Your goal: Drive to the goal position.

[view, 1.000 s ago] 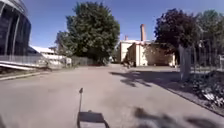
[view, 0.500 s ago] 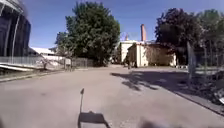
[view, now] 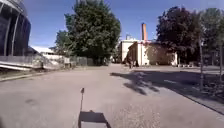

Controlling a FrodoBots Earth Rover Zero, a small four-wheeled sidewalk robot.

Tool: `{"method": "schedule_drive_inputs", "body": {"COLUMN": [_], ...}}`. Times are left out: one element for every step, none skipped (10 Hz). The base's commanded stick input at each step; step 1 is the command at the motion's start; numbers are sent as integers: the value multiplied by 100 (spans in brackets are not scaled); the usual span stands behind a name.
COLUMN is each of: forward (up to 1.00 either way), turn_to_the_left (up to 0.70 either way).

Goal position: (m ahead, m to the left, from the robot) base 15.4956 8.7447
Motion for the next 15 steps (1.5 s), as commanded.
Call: {"method": "schedule_drive_inputs", "body": {"forward": [70, 70, 70, 70, 70, 70, 70, 70, 70, 70, 70, 70, 70, 70, 70], "turn_to_the_left": [0, 0, 0, 0, 0, 0, 0, 0, 0, 0, 0, 0, 0, 0, 0]}}
